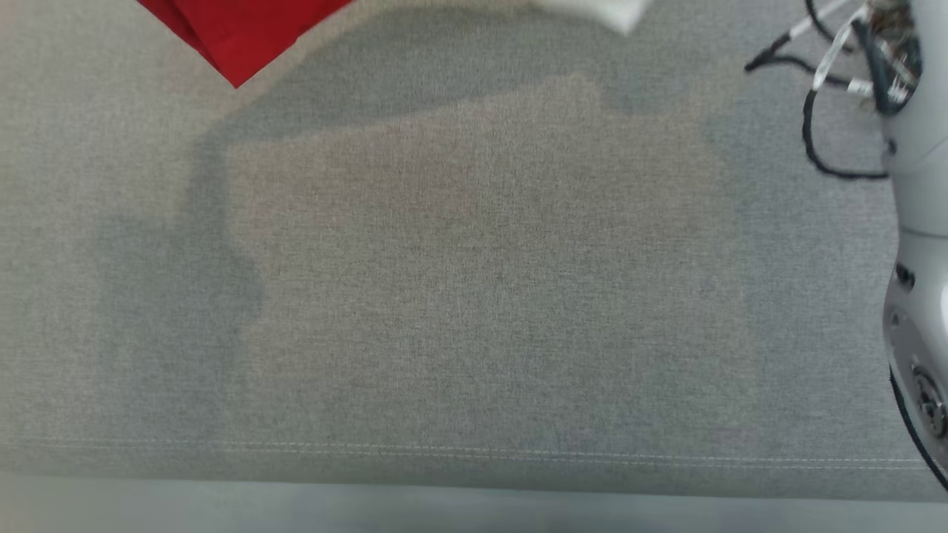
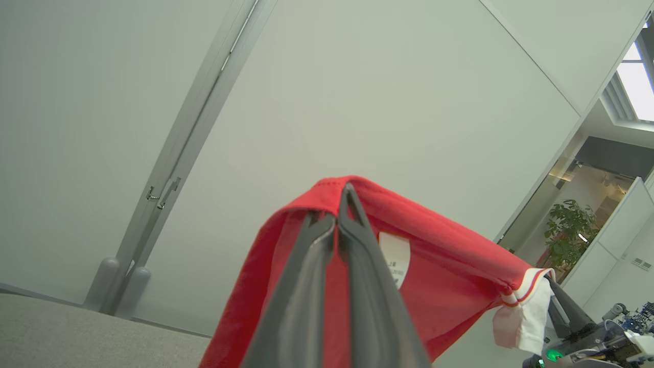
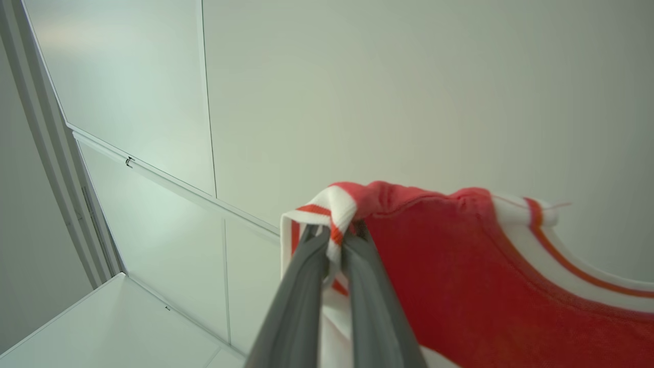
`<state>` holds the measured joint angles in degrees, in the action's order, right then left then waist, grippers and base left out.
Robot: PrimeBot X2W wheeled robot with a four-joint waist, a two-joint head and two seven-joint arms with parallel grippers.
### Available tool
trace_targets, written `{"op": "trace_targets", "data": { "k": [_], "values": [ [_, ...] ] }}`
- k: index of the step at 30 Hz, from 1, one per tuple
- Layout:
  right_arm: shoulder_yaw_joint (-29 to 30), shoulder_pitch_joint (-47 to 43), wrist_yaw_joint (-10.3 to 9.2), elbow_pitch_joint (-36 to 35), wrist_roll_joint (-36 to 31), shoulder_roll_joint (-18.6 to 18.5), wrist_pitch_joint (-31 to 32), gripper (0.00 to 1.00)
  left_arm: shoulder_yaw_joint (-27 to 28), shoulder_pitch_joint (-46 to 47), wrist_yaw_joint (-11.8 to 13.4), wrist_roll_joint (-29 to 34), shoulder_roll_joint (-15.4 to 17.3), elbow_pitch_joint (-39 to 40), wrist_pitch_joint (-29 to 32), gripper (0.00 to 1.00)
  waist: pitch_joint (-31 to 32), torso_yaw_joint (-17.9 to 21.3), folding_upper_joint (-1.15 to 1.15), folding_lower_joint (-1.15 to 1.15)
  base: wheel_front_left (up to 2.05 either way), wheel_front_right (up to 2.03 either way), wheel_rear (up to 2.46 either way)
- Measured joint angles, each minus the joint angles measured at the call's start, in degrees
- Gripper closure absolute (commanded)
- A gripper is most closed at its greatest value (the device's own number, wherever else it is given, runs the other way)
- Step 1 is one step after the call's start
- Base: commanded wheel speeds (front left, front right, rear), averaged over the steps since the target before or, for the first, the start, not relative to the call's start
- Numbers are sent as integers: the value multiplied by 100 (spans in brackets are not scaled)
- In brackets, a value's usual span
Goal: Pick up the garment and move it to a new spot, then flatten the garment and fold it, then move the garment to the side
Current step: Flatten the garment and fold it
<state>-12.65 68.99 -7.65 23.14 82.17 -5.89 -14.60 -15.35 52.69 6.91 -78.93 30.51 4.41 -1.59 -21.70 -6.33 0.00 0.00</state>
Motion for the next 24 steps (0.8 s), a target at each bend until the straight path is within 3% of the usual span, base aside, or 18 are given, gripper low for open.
{"op": "trace_targets", "data": {
  "k": [3, 6, 10, 11, 14, 24],
  "values": [
    [-110, 402, 1, -10, -89, -4, 0, 100, 73, 319, -131, 148, -27, -154, -163, 100, -245, -18, 0, 0, 0, 0, 0],
    [-216, 177, 1, -18, -26, -11, 101, 100, 11, 253, -461, 163, -199, -313, -354, 100, -464, -13, 0, 0, 0, 0, 0],
    [-135, -970, 0, -45, 399, -11, 316, 100, -280, -613, -793, 149, -464, -381, -461, 100, -643, 24, 0, 1, 0, 0, 0],
    [-32, -1645, 0, -54, 564, -31, 322, 100, -402, -1226, -929, 58, -591, -437, -564, 100, -668, 46, 0, 1, 0, 0, 0],
    [225, -2548, 0, -188, 759, -47, 269, 100, -571, -2042, -1106, 47, -691, -614, -704, 100, -602, 64, 0, 1, 0, 0, 0],
    [673, -4211, 57, -637, 1281, 131, 202, 100, -472, -3645, -1145, -271, -1017, -688, -1111, 100, -1, 137, 0, 1, 0, 0, 0]
  ]
}}
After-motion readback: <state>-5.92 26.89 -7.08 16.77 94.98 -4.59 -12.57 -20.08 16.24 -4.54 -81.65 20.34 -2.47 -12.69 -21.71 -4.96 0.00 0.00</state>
